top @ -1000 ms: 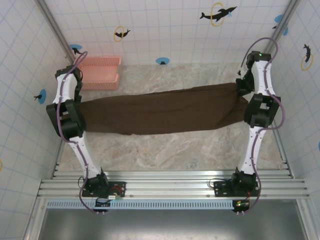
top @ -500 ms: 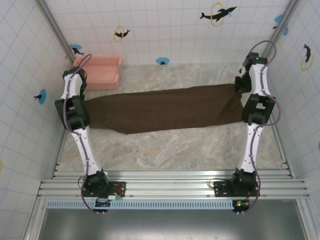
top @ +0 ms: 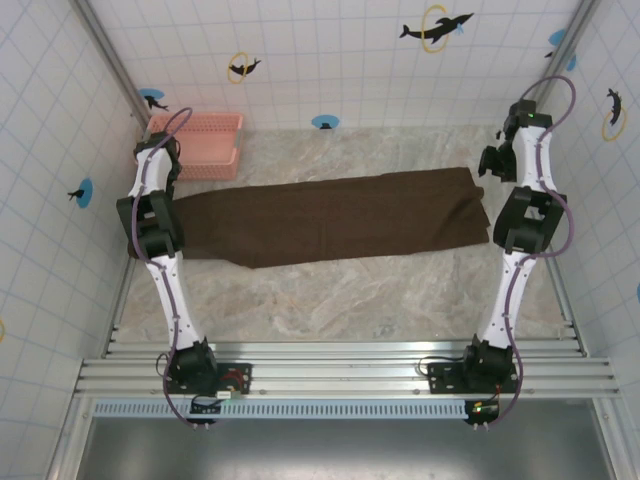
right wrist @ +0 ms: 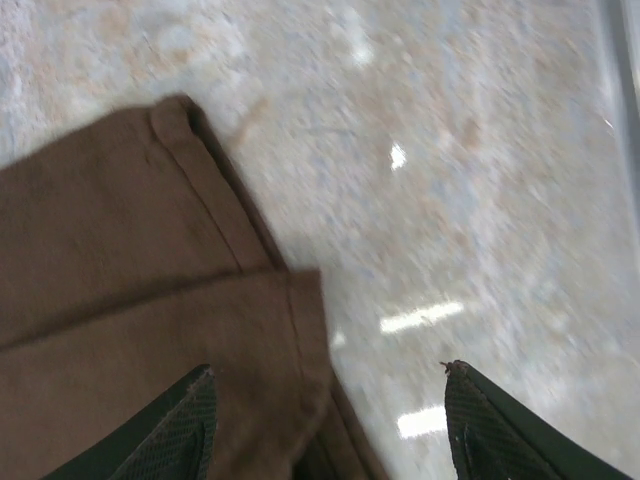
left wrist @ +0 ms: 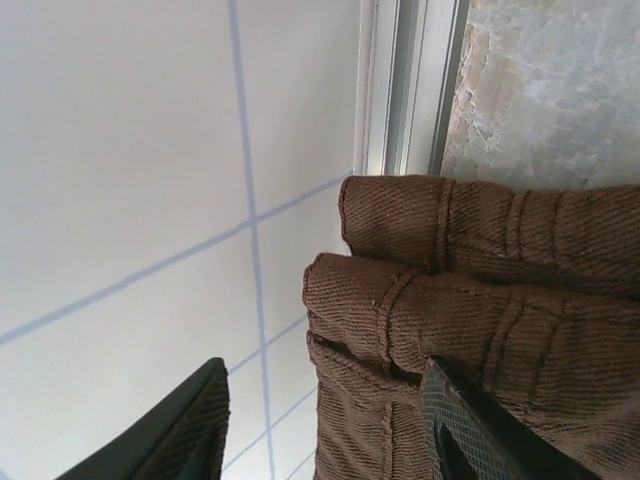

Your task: Roll up the long pants

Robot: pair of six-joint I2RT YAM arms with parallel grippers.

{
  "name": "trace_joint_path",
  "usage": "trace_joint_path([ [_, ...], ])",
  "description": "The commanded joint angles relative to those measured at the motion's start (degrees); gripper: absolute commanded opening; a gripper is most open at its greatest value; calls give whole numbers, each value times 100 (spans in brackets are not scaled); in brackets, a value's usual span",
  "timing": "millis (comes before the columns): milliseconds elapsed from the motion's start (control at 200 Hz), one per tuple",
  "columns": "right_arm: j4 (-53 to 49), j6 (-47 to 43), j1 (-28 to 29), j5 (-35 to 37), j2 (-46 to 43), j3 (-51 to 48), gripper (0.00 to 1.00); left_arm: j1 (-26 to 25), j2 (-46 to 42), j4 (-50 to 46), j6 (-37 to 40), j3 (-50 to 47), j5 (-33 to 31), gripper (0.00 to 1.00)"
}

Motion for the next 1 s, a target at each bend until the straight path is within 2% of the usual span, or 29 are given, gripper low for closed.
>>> trace_joint_path([
  [0,-214,-124,7,-203,-443,-364,62,-15,-157,87,94,-148,48,50],
  [335,279,273,86,-636,198,-537,59,-57,-211,116,246,-442,43,49],
  [651,325,524,169,-612,800,13,56,-74,-305,126,319,-712,-8,48],
  [791,385,579,186,-614,873,104,39,-84,-322,99,316,-754,-14,48],
  [871,494,563,221,-558,767,82,27,-84,-329,99,317,-754,-1,47],
  [931,553,586,229,-556,698,91,13,-84,-327,99,321,-765,6,47],
  [991,565,646,205,-597,676,134,8,-86,-320,85,307,-769,9,47],
])
